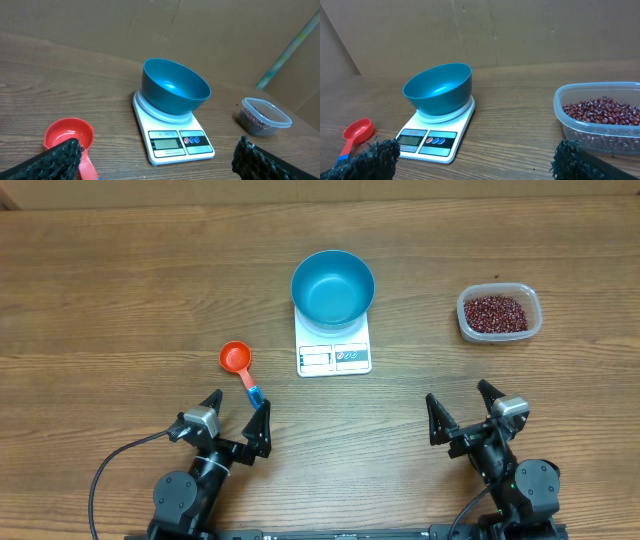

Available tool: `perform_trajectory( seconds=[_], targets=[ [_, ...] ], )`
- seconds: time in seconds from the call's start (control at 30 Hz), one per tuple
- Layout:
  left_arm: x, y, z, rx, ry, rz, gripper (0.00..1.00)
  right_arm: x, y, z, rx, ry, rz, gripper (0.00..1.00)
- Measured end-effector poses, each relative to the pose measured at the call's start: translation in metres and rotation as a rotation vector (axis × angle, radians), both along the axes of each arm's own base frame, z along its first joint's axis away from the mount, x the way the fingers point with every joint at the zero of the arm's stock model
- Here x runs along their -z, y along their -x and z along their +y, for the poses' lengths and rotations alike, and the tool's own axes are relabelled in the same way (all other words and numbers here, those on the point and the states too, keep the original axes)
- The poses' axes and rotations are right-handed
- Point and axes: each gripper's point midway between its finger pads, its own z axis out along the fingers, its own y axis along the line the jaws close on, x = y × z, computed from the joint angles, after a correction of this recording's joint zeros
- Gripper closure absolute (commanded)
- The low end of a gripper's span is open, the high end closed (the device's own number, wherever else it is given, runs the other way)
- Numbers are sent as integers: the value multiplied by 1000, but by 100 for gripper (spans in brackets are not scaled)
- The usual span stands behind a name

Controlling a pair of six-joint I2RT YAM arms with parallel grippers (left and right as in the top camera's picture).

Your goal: Scoop item into bowl and weigh 150g on scale

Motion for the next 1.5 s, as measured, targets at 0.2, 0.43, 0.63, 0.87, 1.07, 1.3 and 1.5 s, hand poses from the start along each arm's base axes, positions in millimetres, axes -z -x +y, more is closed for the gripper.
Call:
perform_trajectory(
  seconds=[0.2,0.43,0.63,0.87,1.07,1.3,1.5],
  targets=[
    [0,0,0,0,0,1,0,-10,-8,-18,77,-8,-84,0],
    [0,0,0,0,0,0,0,-9,-8,-18,77,-8,-84,0],
    [0,0,0,0,0,0,0,-9,-8,-18,77,-8,-83,0],
    [0,0,0,0,0,0,0,-9,-8,-18,77,-8,-84,0],
    [0,0,0,0,0,0,0,-9,-8,-18,77,-8,-83,0],
    [0,0,0,0,0,0,0,-9,-8,-18,77,-8,-83,0],
    [0,0,0,0,0,0,0,-9,-8,-18,77,-8,-84,0]
  ],
)
